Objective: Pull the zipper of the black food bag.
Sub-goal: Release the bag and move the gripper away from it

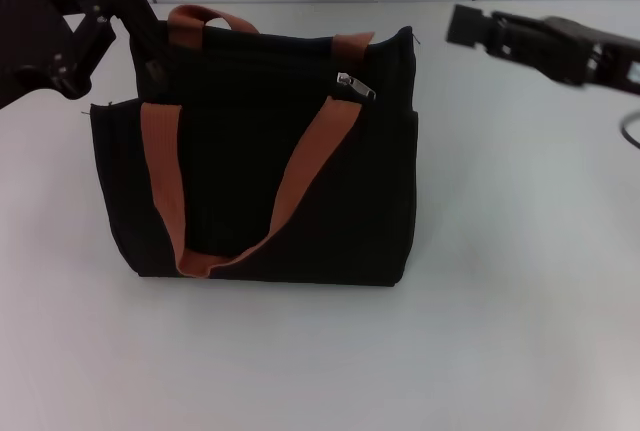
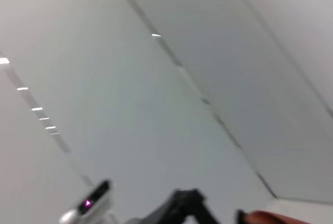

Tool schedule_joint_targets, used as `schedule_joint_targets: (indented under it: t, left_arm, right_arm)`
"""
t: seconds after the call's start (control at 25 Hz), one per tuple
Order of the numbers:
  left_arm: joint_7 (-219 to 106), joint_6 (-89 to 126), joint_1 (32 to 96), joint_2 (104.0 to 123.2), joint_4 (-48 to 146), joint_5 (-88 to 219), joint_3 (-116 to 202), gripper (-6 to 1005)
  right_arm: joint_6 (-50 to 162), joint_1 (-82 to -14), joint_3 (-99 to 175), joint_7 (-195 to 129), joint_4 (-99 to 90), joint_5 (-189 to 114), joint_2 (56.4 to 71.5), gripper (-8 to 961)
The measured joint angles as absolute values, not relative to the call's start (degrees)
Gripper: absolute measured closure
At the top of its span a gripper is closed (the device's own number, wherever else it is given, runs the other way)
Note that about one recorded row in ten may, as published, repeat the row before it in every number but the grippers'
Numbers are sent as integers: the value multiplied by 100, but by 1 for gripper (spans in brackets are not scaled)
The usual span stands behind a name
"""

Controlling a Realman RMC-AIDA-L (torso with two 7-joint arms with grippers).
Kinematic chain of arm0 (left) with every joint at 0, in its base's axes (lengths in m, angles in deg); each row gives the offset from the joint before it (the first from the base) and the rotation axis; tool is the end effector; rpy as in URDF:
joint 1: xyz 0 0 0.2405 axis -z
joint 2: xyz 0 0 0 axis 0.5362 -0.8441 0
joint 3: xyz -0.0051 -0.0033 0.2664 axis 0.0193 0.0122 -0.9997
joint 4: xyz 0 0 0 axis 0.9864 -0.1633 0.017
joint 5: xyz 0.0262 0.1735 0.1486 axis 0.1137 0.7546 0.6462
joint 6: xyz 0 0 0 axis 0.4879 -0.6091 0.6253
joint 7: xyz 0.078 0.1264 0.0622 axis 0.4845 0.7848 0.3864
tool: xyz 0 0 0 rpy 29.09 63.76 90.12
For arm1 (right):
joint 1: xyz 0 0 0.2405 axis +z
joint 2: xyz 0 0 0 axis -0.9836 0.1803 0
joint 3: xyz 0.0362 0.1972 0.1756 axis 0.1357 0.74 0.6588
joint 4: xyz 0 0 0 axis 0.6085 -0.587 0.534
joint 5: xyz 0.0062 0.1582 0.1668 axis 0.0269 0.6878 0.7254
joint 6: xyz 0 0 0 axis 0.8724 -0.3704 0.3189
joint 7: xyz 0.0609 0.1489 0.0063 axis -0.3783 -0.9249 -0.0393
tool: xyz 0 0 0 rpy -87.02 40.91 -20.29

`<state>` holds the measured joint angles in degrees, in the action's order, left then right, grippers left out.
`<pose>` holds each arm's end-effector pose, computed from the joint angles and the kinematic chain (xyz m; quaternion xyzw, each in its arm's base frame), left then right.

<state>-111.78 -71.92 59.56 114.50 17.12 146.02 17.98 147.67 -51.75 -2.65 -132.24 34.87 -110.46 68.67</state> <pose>-0.2724 0.3558 0.0604 -0.8628 -0.0403 -0.4034 0.3020 0.2132 0.3525 0.0325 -0.8542 0.2853 0.4338 0.0260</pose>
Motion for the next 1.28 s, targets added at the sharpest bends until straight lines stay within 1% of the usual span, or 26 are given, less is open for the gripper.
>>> schedule_joint_targets:
  t: [0.04,0.16,0.2,0.32,0.56,0.68,0.76,0.8,0.88,1.04,1.28]
  left_arm:
    - [-11178,-7192,5956,11450,1712,14602,1798,982]
    - [-11179,-7176,5905,11474,1712,14602,1796,981]
    - [-11180,-7176,5888,11482,1712,14601,1793,981]
    - [-11205,-7176,5874,11490,1712,14602,1785,977]
    - [-11430,-7175,5847,11496,1717,14609,1789,968]
    - [-11509,-7184,5820,11489,1720,14610,1777,964]
    - [-11611,-7188,5811,11466,1721,14620,1774,961]
    - [-11726,-7178,5809,11447,1721,14638,1786,960]
    - [-11761,-7177,5807,11440,1721,14640,1790,957]
    - [-12037,-7154,5797,11410,1721,14650,1793,952]
    - [-12590,-7238,5734,11311,1686,14666,1739,943]
  right_arm:
    - [14767,-5175,-265,-13224,3487,-11046,6867,726]
    - [15647,-5232,-126,-12155,3058,-11067,6777,620]
    - [15996,-5353,-133,-11567,2940,-11207,6738,597]
    - [16155,-5485,-139,-11087,2902,-11474,6733,528]
    - [16080,-5655,-159,-9839,2692,-12582,6815,391]
    - [15813,-5632,-160,-9132,2315,-13064,6853,295]
    - [15539,-5619,-160,-8708,2067,-13347,6911,231]
    - [15309,-5625,-161,-8468,1953,-13536,6987,199]
    - [15224,-5629,-167,-8416,1931,-13585,7015,135]
    - [15139,-5603,-181,-8379,1810,-13624,7032,136]
    - [15168,-5538,-165,-8397,1799,-13611,7024,135]
